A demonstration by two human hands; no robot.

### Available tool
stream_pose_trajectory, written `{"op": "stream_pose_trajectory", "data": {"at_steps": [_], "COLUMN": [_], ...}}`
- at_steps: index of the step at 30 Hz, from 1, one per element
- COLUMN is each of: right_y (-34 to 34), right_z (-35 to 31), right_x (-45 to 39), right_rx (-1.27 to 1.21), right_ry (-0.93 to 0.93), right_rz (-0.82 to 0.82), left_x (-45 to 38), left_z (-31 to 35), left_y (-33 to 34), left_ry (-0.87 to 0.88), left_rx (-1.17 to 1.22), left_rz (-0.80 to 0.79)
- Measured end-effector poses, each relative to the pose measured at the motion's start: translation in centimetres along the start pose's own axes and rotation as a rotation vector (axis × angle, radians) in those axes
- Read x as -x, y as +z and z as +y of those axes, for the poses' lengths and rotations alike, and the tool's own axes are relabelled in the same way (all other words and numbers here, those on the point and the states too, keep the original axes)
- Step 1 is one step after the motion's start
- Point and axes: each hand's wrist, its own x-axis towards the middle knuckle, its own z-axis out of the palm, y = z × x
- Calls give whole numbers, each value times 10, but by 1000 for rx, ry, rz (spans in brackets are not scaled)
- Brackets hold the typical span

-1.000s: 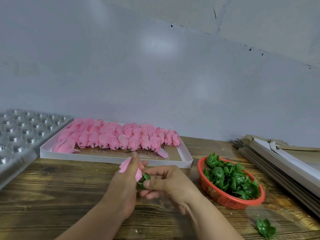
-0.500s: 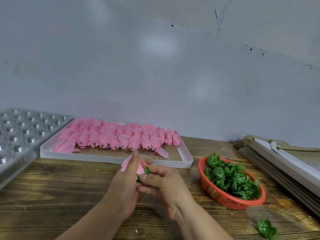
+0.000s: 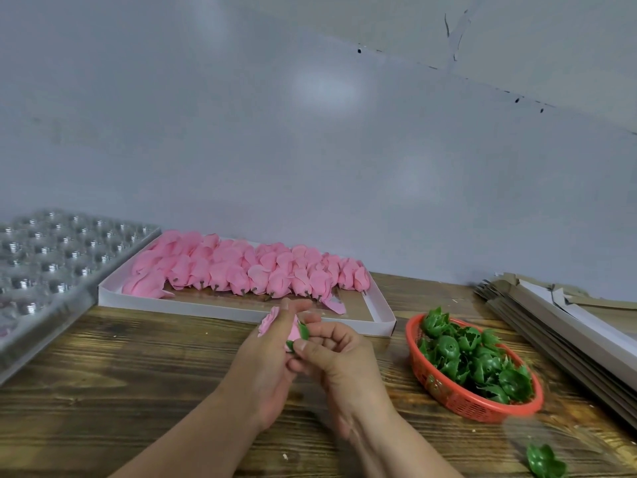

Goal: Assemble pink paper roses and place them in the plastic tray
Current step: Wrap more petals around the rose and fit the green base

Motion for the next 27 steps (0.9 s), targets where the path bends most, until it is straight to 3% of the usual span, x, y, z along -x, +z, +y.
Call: {"op": "stream_pose_trajectory", "data": {"at_steps": [9,15,18,23,27], "right_y": [0,-5,-8,-17,-21], "right_z": [-2,-4,-3,-4,-3], "right_x": [-1,-3,-6,-12,-14], "right_rx": [-26,143,269,342,403], "right_ry": [-91,-202,-266,-281,-295], "right_rz": [4,-42,-24,54,28], "left_x": [-1,0,1,0,-3], "left_z": [3,2,2,2,5], "left_y": [0,2,1,-4,-7], "left_ry": [-86,144,232,165,121], "left_rx": [6,-363,-410,-412,-379], "left_rz": [-46,114,172,183,205]}}
